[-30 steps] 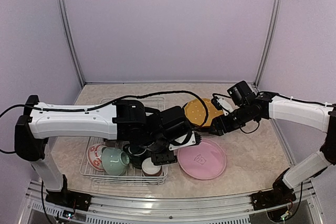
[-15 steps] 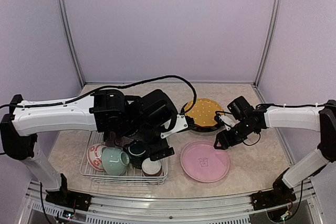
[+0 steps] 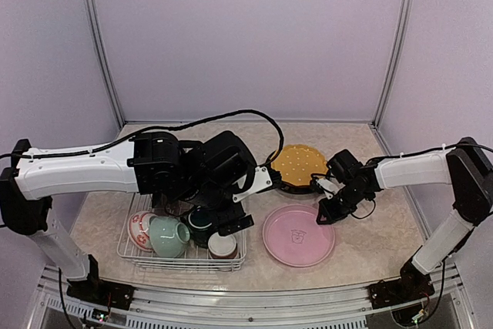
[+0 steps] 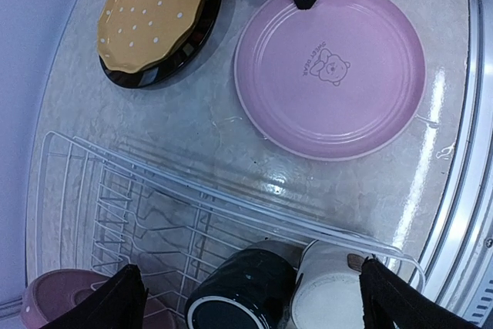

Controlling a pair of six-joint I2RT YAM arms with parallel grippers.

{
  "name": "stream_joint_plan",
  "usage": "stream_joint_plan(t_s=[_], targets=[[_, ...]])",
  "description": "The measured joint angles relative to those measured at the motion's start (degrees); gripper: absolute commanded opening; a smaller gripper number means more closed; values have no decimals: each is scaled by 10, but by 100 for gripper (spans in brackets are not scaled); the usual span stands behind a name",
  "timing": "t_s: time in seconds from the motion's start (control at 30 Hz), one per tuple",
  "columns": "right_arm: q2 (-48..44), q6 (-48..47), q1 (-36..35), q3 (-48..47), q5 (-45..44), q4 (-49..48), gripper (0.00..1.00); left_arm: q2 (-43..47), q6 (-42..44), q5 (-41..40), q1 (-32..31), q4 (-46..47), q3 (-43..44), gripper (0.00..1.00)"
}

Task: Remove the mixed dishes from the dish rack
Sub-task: Grab the plate from the center of the board.

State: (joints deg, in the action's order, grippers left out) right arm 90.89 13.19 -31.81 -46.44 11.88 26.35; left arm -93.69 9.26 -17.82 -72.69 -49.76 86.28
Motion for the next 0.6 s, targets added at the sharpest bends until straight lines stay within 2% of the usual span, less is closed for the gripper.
stream_joint_plan(t_s=[0.07, 0.37, 0.6], targets=[[0, 0, 0, 0, 12, -2, 0, 0, 0, 0, 0, 0, 0, 92], [-31, 4, 0, -10, 35, 6, 0, 7, -7, 1, 12, 4, -10, 93], [-56, -3, 5, -85, 18, 39, 0, 49, -24, 25, 30, 18, -24, 96]])
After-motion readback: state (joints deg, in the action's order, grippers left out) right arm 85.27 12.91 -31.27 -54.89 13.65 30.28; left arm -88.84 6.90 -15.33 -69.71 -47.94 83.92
